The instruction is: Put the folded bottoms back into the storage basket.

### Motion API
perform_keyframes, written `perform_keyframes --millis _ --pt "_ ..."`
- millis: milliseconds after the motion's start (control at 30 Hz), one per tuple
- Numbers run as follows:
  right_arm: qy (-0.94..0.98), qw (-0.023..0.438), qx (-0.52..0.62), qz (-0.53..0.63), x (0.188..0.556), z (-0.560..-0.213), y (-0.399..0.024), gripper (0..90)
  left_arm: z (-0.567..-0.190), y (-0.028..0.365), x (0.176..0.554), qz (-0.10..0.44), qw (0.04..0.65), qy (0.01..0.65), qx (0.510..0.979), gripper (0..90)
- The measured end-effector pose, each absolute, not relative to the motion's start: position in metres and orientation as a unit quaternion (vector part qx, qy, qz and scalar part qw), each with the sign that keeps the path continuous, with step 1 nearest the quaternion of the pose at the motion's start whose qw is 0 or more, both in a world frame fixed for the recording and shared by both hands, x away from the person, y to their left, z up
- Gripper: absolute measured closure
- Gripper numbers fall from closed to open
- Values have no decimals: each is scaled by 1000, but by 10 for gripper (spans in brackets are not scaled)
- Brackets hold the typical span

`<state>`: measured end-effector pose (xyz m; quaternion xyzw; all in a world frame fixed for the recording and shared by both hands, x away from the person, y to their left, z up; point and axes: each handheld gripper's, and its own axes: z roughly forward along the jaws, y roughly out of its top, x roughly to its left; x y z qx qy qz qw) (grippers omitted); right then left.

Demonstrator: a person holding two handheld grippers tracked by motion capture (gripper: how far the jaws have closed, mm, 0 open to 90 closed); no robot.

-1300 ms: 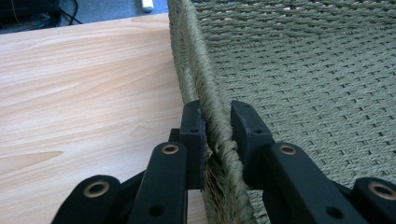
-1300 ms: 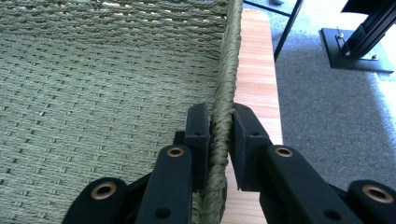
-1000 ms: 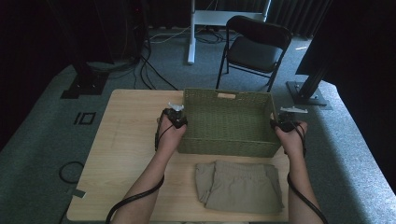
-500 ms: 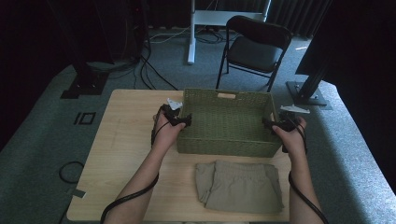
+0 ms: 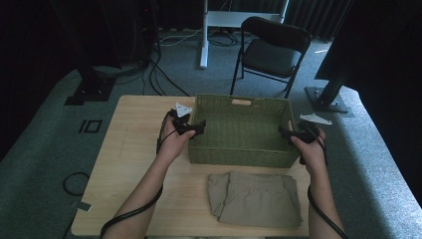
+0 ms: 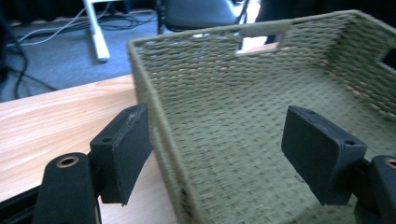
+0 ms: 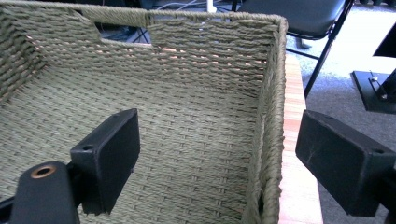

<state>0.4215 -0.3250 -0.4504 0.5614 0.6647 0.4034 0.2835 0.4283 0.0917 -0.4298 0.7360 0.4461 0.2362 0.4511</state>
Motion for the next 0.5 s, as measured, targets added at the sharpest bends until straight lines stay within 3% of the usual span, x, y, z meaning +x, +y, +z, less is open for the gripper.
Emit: perform_keyframes --millis 500 --pt "679 281 524 430 387 -434 -311 133 -414 87 392 195 482 403 753 250"
